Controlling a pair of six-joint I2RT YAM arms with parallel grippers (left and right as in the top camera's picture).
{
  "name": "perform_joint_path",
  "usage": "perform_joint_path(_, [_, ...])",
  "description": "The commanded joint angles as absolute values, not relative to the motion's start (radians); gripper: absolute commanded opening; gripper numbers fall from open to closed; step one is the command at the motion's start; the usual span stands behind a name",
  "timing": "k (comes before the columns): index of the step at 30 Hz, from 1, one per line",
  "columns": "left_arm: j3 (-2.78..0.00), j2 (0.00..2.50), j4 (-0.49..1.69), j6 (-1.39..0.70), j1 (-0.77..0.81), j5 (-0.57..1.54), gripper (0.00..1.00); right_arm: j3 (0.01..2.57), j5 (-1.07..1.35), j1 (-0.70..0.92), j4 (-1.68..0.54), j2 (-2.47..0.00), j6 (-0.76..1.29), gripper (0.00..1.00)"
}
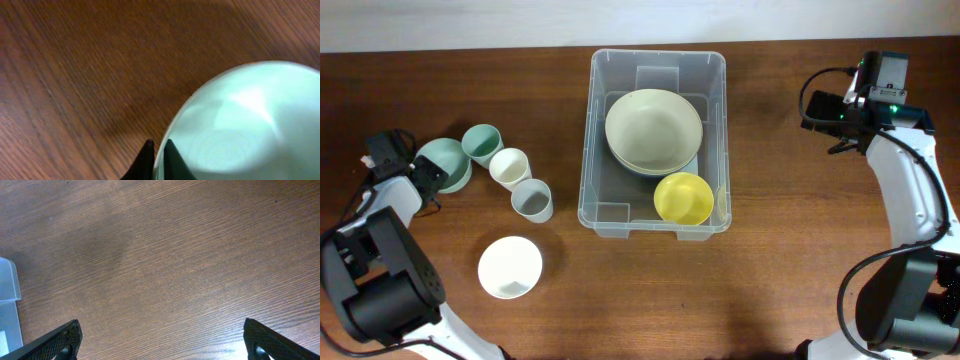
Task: Pack container
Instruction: 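Grasp the mint-green bowl rim with the left gripper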
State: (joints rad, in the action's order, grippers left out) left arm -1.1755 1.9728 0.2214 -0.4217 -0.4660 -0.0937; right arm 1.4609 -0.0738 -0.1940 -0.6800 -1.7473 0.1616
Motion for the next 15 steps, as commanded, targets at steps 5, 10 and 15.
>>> perform_joint_path(5, [-1.228,1.879,0.3,-0.393,-0.556,-0.112,0.01,1.472,-0.083,-0.197,-0.678,-1.723,0.17,0.99])
perform_joint_path(10, [-1.251,1.719,0.339,-0.392,-0.579,-0.073,0.01,1.472,-0.083,-0.197,-0.678,-1.723,0.17,0.99])
perform_joint_path(15, [-1.251,1.559,0.352,-0.392,-0.566,0.173,0.01,1.472,-0.083,-0.197,-0.678,-1.723,0.17,0.99])
